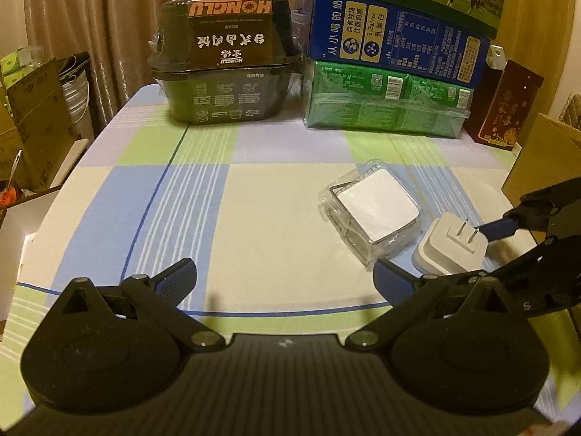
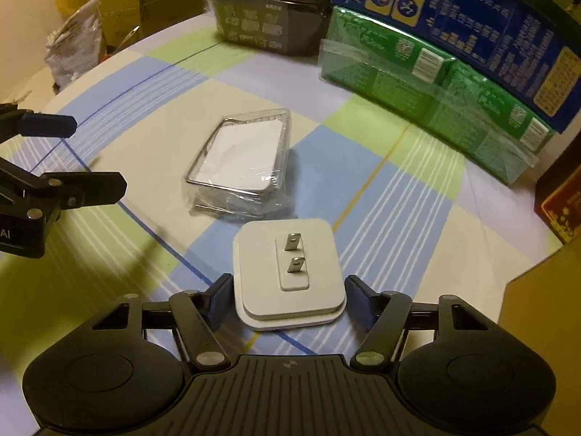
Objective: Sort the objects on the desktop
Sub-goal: 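Move the left tool to the clear plastic box while the right tool approaches the white plug, then grasp the clear plastic box with the left tool while the right tool grasps the white plug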
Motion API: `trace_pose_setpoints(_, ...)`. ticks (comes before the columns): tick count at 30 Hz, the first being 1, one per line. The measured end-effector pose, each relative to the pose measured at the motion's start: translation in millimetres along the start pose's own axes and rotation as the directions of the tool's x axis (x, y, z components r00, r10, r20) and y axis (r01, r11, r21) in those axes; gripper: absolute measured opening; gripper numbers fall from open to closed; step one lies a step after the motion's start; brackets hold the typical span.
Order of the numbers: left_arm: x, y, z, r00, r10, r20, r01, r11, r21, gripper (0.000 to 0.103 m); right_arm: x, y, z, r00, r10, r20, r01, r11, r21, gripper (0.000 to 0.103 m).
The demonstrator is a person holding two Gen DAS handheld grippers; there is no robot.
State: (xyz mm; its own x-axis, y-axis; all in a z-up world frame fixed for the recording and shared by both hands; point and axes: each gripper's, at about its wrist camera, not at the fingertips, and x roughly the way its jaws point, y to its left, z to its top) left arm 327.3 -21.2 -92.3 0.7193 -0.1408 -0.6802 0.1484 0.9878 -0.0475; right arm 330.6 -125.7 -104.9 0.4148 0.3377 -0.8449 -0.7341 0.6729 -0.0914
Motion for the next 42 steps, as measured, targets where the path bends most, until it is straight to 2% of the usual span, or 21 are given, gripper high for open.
trace_pose_setpoints(5, 3, -7, 1, 0.999, -0.035, 0.004, 0.035, 0.999, -0.003, 0.102, -6, -12, -1, 0.998, -0.051, 0.026, 0.049, 0.996, 0.081, 0.063)
trace_pose_setpoints(12, 15, -20, 6, 0.996, -0.082, 0.020, 0.082, 0.997, -0.007, 0.102, -6, -35, 0, 0.991, -0.132, 0.012, 0.128, 0.979, 0.156, 0.063)
trace_pose_setpoints(21, 39, -47, 18, 0.994, -0.108, 0.021, 0.108, 0.994, 0.021, 0.101, -4, -45, -10, 0.993, -0.120, 0.023, 0.113, 0.974, 0.197, 0.063)
trace_pose_setpoints(32, 72, -64, 21, 0.993, -0.118, 0.020, 0.118, 0.993, -0.021, 0.095, -2, -48, -11, 0.992, -0.117, 0.036, 0.107, 0.972, 0.211, 0.063)
trace_pose_setpoints(36, 76, -66, 20, 0.994, -0.104, 0.033, 0.105, 0.994, -0.012, 0.084, -2, -49, -10, 0.993, -0.114, 0.040, 0.103, 0.972, 0.213, 0.063)
trace_pose_setpoints(38, 74, -65, 20, 0.995, -0.096, 0.038, 0.096, 0.995, -0.003, 0.073, -2, -48, -11, 0.992, -0.116, 0.042, 0.105, 0.971, 0.213, 0.063)
trace_pose_setpoints(39, 72, -62, 20, 0.995, -0.087, 0.039, 0.087, 0.996, -0.004, 0.062, -2, -48, -11, 0.992, -0.117, 0.042, 0.106, 0.971, 0.212, 0.063)
trace_pose_setpoints(40, 71, -59, 20, 0.996, -0.085, 0.039, 0.085, 0.996, -0.008, 0.058, -2, -48, -11, 0.992, -0.117, 0.042, 0.106, 0.971, 0.213, 0.063)
trace_pose_setpoints(42, 67, -53, 19, 0.995, -0.089, 0.033, 0.090, 0.996, -0.014, 0.056, -2, -47, -11, 0.993, -0.114, 0.039, 0.103, 0.972, 0.211, 0.063)
